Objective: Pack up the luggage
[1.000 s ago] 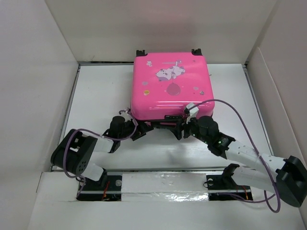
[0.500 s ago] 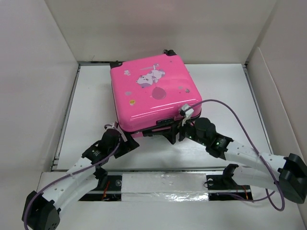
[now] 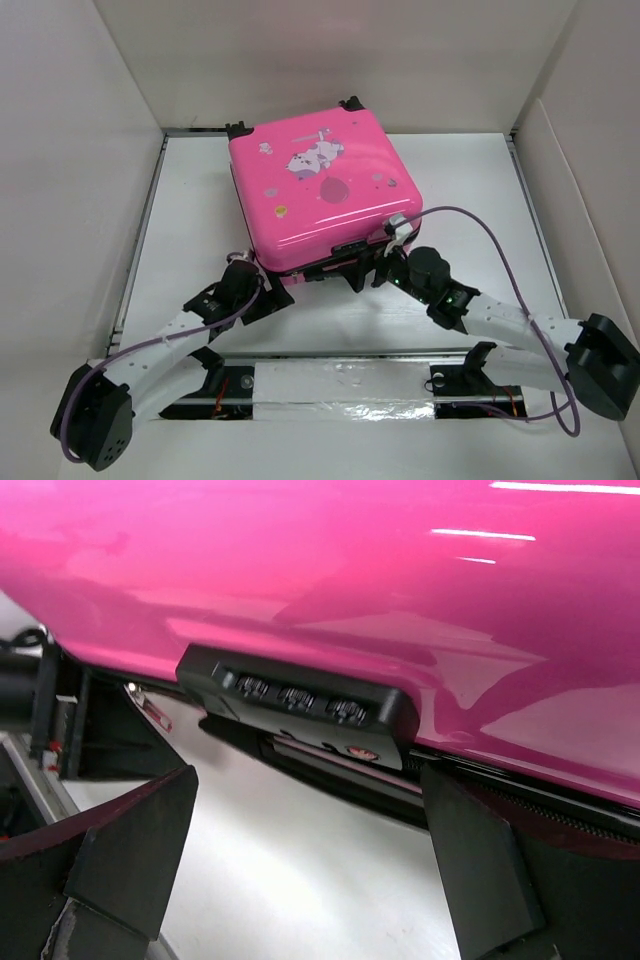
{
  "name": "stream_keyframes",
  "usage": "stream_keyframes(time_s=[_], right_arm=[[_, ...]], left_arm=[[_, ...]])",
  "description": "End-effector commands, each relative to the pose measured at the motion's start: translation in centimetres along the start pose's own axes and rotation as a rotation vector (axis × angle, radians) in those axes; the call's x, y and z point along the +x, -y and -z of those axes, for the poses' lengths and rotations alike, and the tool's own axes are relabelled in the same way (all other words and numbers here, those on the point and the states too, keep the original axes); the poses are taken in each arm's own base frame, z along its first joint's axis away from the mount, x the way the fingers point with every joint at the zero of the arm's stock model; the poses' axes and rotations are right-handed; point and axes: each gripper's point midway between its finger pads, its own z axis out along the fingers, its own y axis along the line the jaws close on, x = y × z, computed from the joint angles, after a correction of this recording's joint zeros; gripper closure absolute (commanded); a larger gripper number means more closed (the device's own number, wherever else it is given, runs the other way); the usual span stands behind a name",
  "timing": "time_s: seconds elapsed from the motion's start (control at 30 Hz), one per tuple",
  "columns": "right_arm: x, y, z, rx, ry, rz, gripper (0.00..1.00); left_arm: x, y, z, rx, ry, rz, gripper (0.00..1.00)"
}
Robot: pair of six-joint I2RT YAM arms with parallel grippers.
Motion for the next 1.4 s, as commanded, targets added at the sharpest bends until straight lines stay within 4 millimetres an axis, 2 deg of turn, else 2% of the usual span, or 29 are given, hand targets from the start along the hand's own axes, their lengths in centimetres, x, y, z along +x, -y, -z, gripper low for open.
stream_keyframes(time_s=[0.0,0.03,0.1,0.17,0.27,0.3,0.43,0.5,0.57,0.7,0.83,0.93,1.0,1.03,1.07,1.1,1.13,1.17,1.27,1.3,1.33,1.37], right_arm=[[-6.2,-1.6,-1.3,-0.090,0.224,-0.061,0.01],[-8.5,-2.6,-1.6,-0.141,0.285,-0.045,0.01],[-10.3,-1.8,-2.0,-0.112,0.342,-0.036,0.00],[-13.9,-1.5,-1.5,-0.126,0.449,-0.031,0.00],[-17.9,-2.2,-0.2,-0.171,0.567,-0.019,0.00],[-19.4,-3.0,0.5,-0.201,0.609,-0.007,0.00],[-21.9,-4.0,2.2,-0.227,0.670,0.026,0.00],[-23.2,-4.0,2.9,-0.215,0.695,0.048,0.00],[-23.6,-4.2,3.1,-0.211,0.689,0.061,0.00],[-24.2,-3.6,3.1,-0.192,0.692,0.074,0.00],[-24.9,-3.5,2.9,-0.200,0.692,0.085,0.00],[-25.6,-3.5,3.5,-0.203,0.707,0.099,0.00],[-25.8,-3.2,3.8,-0.180,0.704,0.128,0.00],[-25.4,-3.0,3.7,-0.166,0.679,0.130,0.00],[-24.5,-2.6,3.4,-0.154,0.648,0.134,0.00],[-24.2,-2.5,3.3,-0.153,0.642,0.137,0.00],[-23.6,-2.3,2.9,-0.151,0.623,0.135,0.00],[-23.2,-2.1,2.6,-0.147,0.618,0.132,0.00],[-21.9,-2.0,1.3,-0.143,0.580,0.121,0.00],[-22.0,-2.1,1.3,-0.149,0.576,0.134,0.01],[-21.6,-2.4,1.2,-0.152,0.562,0.139,0.02],[-21.8,-2.8,1.5,-0.155,0.566,0.148,0.05]], left_arm=[[-3.8,6.2,-0.2,0.281,0.163,-0.063,0.22],[-3.4,5.7,-0.9,0.291,0.168,-0.056,0.22],[-2.7,4.9,-2.1,0.271,0.144,-0.037,0.22],[-2.4,4.5,-2.8,0.255,0.133,-0.038,0.22],[-2.3,3.8,-3.2,0.241,0.149,-0.035,0.21],[-2.3,3.3,-3.3,0.224,0.155,-0.034,0.21],[-1.9,2.1,-3.9,0.185,0.152,-0.033,0.20],[-0.7,1.4,-4.6,0.168,0.103,-0.026,0.20],[0.8,0.5,-5.3,0.138,0.033,-0.022,0.20],[3.2,0.1,-5.5,0.163,-0.072,-0.001,0.20],[6.2,-2.4,-5.2,0.139,-0.144,0.045,0.19],[6.9,-2.7,-4.8,0.138,-0.154,0.085,0.21],[5.7,-1.9,-4.0,0.208,-0.065,0.094,0.21],[5.8,-2.3,-3.7,0.194,-0.062,0.093,0.21],[4.7,-1.2,-3.0,0.249,0.001,0.071,0.20],[3.8,0.0,-2.4,0.304,0.039,0.064,0.16],[4.1,-0.2,-2.2,0.312,0.040,0.048,0.07],[3.8,0.7,-1.6,0.373,0.065,0.032,0.01],[5.0,0.3,-1.5,0.373,0.012,0.001,0.01],[5.0,0.3,-1.3,0.364,0.007,-0.009,0.01],[4.3,1.2,-0.7,0.370,0.017,-0.028,0.01],[2.6,2.1,-0.1,0.372,0.082,-0.037,0.01]])
